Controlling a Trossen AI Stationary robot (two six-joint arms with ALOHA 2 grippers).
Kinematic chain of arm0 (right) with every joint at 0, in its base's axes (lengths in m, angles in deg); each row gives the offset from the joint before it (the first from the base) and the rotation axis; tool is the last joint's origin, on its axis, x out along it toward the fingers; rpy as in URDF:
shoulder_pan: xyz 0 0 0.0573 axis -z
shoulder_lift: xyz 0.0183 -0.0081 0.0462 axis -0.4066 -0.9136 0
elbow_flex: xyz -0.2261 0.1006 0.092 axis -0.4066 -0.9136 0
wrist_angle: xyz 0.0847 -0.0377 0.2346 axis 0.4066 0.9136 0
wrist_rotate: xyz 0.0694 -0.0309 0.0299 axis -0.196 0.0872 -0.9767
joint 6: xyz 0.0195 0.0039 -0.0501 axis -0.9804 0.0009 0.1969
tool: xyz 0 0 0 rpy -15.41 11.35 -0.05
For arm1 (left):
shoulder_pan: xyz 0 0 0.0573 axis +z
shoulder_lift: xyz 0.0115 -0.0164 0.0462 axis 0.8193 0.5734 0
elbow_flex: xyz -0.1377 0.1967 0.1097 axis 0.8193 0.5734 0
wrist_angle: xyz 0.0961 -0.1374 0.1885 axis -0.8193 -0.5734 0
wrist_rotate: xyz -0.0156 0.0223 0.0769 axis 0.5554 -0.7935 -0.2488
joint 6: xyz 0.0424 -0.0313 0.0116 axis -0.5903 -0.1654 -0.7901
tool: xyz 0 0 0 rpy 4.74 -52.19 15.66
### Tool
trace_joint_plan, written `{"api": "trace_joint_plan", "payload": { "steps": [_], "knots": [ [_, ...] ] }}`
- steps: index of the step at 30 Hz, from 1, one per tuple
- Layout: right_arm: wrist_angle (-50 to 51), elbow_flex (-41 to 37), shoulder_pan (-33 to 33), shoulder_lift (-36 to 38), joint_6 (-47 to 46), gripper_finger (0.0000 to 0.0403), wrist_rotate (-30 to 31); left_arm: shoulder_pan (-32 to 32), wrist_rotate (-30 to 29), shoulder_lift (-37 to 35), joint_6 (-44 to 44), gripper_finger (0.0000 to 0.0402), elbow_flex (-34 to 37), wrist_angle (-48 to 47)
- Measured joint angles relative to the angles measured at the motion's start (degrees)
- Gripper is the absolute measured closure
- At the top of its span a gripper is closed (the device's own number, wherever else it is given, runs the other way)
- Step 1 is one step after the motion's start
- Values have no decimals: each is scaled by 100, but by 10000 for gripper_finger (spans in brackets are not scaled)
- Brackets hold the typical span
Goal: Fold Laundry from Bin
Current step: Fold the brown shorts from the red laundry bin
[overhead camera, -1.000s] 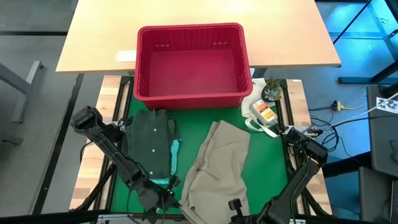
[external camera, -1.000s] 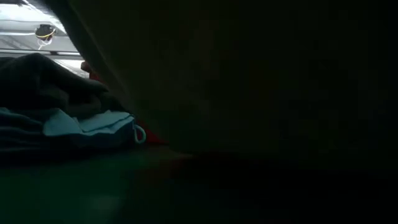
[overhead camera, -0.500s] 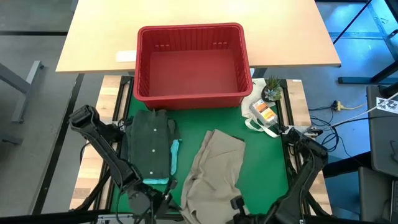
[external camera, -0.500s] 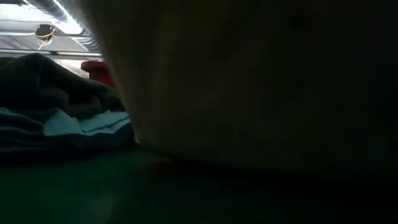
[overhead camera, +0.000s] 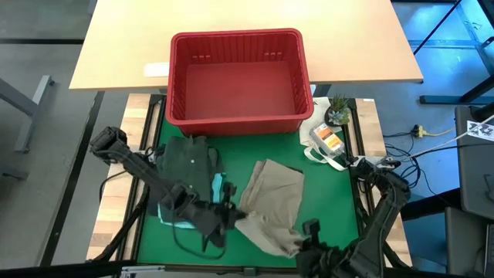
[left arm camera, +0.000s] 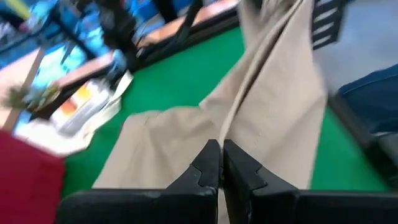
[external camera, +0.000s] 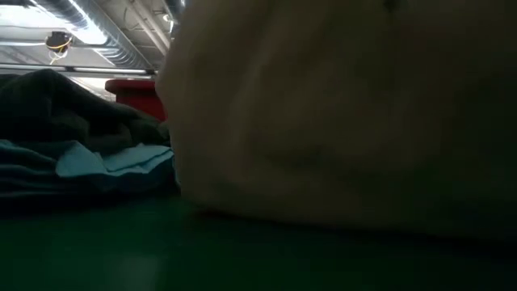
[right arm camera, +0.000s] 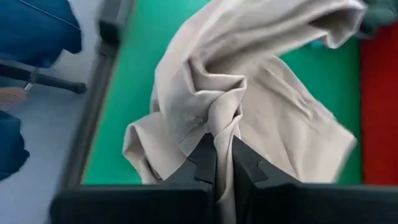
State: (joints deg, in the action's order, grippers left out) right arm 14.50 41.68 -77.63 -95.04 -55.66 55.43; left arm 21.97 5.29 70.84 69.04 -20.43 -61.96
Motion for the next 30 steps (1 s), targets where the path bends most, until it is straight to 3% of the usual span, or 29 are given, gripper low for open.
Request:
{"api": "trace_joint_plan", "payload": {
  "steps": [8, 14, 21, 30],
  "knots": [
    [835, -28, 96, 630, -269, 391, 613, 840, 89, 0, -21, 401, 0, -622],
    [840, -345, 326, 1210, -291, 394, 915, 1325, 98, 0, -31, 401, 0, -827],
    [643, -2129, 800, 2243, -720, 391, 1085, 1725, 112, 0, -33, 401, 43, -1027],
    [-988, -5006, 1604, 3825, -779, 390, 1098, 2379, 304, 0, -32, 401, 562, -592]
  ]
}}
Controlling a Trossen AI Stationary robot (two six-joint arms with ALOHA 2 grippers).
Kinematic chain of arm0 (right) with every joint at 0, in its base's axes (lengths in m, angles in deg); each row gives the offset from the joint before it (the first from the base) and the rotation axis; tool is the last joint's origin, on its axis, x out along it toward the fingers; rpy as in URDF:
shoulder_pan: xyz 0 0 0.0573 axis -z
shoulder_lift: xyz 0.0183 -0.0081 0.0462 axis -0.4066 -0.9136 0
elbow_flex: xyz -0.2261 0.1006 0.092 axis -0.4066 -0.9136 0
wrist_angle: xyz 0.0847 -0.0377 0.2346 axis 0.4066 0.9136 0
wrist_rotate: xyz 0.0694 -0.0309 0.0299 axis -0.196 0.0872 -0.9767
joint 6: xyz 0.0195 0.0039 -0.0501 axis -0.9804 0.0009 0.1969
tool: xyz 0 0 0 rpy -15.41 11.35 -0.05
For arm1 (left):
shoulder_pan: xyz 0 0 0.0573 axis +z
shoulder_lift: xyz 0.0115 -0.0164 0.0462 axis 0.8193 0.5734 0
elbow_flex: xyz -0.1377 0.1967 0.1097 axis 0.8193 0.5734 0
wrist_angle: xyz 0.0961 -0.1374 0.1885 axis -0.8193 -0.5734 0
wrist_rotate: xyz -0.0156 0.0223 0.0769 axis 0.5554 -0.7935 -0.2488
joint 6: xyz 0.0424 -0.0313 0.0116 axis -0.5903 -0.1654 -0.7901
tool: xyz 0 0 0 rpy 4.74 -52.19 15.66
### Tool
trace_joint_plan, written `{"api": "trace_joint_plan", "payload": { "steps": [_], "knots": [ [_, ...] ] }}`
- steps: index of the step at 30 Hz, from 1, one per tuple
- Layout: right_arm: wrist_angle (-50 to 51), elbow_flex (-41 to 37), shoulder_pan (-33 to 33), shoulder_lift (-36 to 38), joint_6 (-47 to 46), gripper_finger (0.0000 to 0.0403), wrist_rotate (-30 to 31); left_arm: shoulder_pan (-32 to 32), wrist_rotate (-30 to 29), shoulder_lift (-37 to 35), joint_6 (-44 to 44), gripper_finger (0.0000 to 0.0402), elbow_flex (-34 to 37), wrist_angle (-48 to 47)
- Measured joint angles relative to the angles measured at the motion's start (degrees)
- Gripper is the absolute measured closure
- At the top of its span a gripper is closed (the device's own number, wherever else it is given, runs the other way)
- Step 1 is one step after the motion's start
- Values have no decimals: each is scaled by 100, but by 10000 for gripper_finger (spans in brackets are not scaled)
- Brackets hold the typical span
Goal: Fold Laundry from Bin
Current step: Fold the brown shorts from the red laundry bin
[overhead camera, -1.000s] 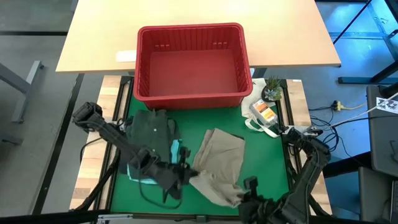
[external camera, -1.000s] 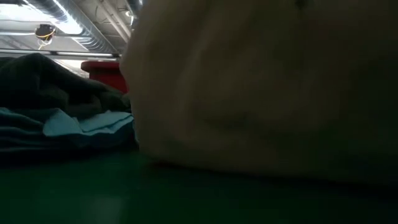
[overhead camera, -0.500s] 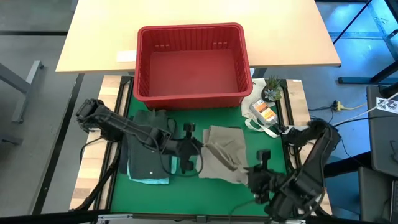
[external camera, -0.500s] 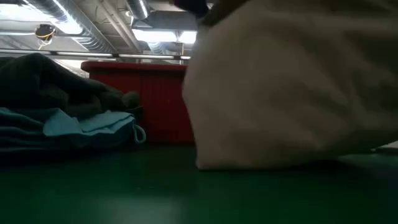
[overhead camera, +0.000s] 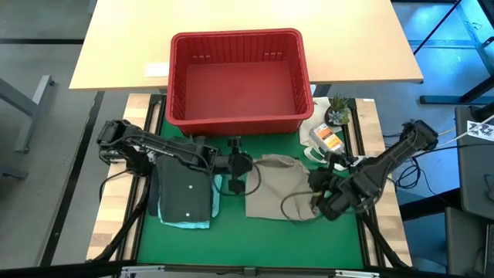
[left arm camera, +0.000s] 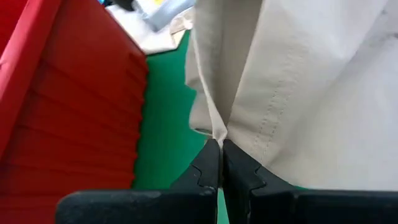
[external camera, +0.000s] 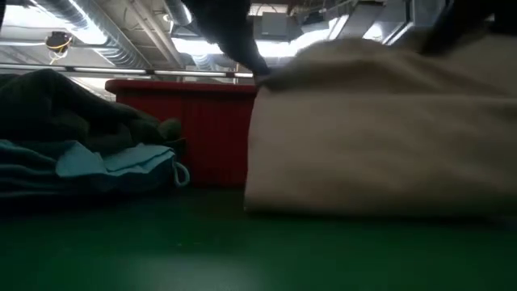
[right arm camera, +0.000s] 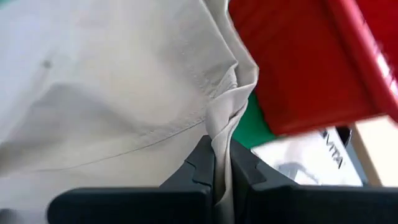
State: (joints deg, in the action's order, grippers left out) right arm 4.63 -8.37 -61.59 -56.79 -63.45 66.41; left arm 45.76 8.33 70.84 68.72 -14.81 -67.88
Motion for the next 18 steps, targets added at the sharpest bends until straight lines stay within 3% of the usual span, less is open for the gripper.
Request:
{"api": "trace_joint_plan", "payload": {
  "steps": [5, 11, 18],
  "knots": [
    [-623, -1112, 399, 404, -2, 389, -6, 425, 391, 0, 3, 401, 462, 866],
    [-1270, -2017, 801, 439, 29, 389, -1, 765, 451, 2, 139, 401, 891, 1598],
    [-1790, -2428, 1149, 432, 152, 389, 4, 993, 456, 7, 456, 390, 1161, 1686]
  ]
}}
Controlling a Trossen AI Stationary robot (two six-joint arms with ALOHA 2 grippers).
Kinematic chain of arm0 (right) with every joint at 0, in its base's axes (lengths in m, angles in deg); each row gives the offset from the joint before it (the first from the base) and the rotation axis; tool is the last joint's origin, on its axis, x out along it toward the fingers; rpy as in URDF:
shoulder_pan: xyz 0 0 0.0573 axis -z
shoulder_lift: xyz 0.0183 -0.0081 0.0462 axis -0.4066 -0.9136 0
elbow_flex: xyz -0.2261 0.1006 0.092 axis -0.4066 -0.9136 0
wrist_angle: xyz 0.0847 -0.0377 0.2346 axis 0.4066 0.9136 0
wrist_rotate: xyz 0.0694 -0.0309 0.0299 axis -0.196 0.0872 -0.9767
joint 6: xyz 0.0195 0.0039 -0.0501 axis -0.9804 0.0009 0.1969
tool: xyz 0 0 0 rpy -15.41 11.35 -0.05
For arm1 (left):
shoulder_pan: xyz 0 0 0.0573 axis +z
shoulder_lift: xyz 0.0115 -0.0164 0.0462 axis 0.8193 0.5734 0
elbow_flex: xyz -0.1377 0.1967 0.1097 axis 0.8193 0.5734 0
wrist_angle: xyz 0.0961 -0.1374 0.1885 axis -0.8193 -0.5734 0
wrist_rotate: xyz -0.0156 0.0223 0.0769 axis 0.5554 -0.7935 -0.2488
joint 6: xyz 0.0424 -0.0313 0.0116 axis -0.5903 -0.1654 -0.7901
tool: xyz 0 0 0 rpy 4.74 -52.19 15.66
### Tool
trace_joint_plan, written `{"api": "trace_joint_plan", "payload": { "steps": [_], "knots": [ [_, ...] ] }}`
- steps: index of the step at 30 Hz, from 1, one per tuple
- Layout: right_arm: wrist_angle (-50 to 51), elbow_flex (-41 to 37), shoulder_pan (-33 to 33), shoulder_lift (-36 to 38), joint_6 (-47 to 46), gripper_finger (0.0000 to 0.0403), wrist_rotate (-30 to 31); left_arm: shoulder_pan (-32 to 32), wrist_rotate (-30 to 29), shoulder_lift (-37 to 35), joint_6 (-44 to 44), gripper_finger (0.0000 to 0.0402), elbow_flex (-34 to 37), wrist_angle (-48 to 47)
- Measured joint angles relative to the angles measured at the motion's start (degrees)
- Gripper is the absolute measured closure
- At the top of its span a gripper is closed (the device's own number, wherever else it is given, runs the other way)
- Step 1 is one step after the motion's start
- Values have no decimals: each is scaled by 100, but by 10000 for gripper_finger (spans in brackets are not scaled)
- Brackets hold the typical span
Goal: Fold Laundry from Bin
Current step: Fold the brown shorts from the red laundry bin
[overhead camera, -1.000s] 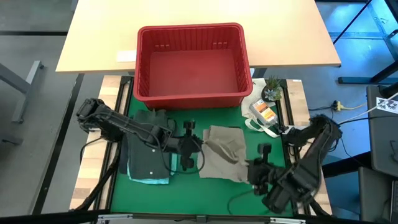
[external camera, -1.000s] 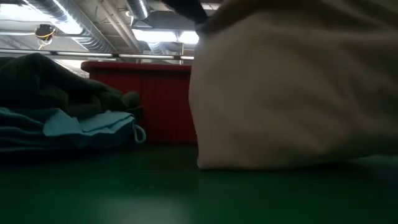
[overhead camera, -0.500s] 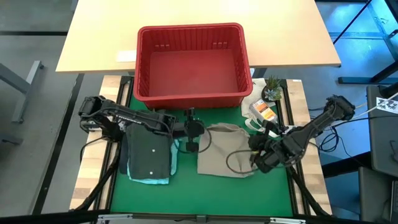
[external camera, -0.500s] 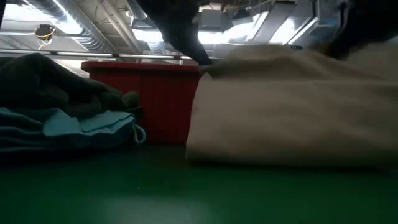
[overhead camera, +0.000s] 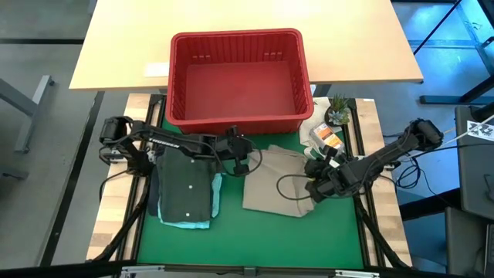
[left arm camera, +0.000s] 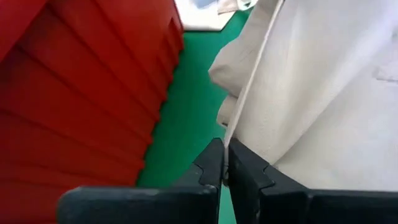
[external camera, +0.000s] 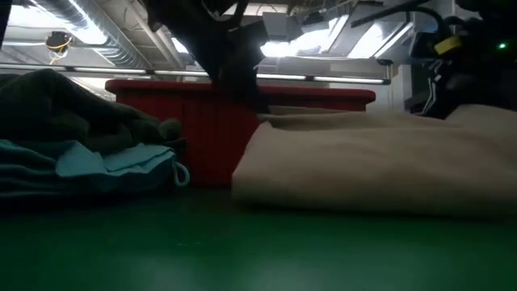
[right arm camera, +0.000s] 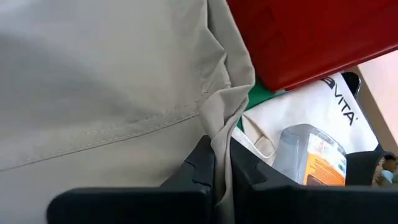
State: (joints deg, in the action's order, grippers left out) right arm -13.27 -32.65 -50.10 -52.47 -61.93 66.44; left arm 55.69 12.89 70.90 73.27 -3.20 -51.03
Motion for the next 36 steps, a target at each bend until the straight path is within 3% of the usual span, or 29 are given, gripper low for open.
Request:
{"api": "trace_joint_plan", "payload": {
  "steps": [9, 16, 20, 28, 36],
  "knots": [
    [38, -2, 388, -4, 34, 388, -116, 121, -186, 0, 44, 342, 6, 39],
    [27, -2, 749, -4, 241, 381, -798, 102, -200, 0, 46, 296, 6, 35],
    [17, -2, 920, -4, 296, 339, -964, 104, -159, 0, 51, 266, 6, 34],
    [32, -2, 1130, -4, 294, 234, -964, 36, 717, 0, 62, 235, 6, 39],
    [577, 636, 1112, -7, 299, 220, -1368, -216, 714, 0, 23, 234, 6, 56]
  ]
}}
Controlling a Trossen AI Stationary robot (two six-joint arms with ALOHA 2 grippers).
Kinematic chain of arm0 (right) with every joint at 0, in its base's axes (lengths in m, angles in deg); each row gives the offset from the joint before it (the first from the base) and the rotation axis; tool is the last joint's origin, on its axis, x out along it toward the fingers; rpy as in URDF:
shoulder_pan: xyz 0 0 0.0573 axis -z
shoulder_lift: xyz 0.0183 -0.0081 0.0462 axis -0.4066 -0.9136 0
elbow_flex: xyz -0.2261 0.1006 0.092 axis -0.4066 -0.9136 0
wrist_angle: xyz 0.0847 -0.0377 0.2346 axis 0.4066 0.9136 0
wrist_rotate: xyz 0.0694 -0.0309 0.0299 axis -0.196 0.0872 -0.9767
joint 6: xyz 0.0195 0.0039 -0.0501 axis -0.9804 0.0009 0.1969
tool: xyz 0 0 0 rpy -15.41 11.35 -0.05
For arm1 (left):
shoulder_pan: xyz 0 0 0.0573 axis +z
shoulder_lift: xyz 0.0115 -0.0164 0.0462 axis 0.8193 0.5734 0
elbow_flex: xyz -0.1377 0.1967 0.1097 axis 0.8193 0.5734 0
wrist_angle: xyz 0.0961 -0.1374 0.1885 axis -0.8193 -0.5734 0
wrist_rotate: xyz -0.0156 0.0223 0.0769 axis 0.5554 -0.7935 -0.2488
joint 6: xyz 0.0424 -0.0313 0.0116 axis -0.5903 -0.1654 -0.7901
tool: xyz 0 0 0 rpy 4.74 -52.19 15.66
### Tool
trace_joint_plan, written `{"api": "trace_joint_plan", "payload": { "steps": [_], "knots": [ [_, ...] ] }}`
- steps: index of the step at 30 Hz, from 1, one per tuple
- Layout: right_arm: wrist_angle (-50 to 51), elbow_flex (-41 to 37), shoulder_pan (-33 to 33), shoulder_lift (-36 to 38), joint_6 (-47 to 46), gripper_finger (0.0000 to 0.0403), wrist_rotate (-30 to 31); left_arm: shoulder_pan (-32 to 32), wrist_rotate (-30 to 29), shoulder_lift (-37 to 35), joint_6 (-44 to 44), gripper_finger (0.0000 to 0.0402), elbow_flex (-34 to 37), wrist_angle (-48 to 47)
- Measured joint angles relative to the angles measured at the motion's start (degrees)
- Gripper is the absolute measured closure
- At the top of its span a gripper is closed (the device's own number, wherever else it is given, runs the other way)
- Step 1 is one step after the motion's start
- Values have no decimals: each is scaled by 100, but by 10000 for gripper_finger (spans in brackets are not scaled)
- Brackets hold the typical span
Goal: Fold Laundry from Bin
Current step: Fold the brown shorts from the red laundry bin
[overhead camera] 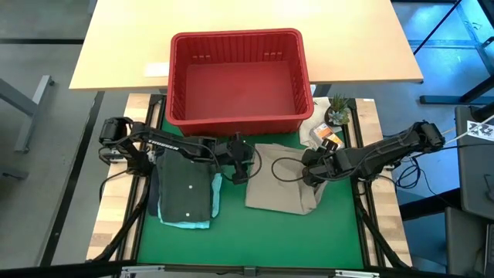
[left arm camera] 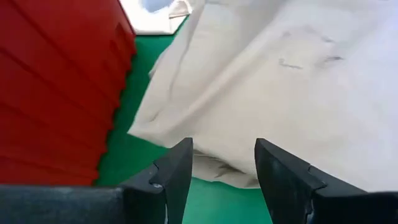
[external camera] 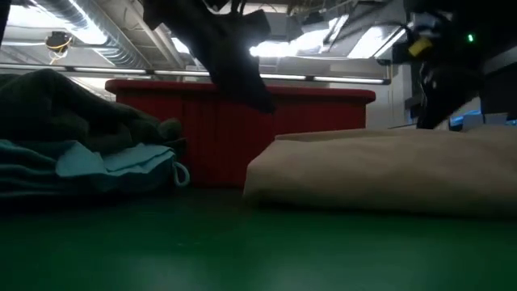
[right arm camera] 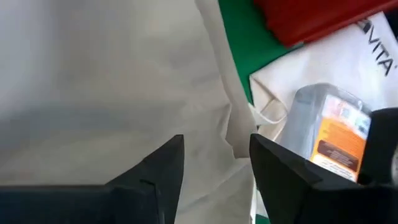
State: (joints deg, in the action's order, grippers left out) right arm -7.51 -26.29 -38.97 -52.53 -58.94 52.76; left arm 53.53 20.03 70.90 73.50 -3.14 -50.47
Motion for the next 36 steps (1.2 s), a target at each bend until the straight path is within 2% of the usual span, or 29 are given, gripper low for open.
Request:
{"api": "trace_joint_plan", "payload": {
  "steps": [4, 10, 16, 20, 30, 36],
  "knots": [
    [67, 421, 2, 0, 0, 220, 9, -125, 0, 0, -2, 234, 0, 16],
    [-712, 446, 2, -50, 50, 220, 257, -284, -13, 330, 17, 234, 0, 427],
    [-1231, -62, 2, -193, 99, 220, 496, -387, -414, 954, -131, 234, 0, 782],
    [-1282, -569, 22, -259, -384, 220, 704, -303, -521, 1199, -129, 234, 4, 627],
    [-1324, -1800, 399, -267, -1522, 220, 446, -266, -470, 1259, -129, 234, -2, 263],
    [-1097, -1871, 538, -264, -1521, 220, 427, -268, -455, 1259, -131, 234, -2, 209]
  ]
}}
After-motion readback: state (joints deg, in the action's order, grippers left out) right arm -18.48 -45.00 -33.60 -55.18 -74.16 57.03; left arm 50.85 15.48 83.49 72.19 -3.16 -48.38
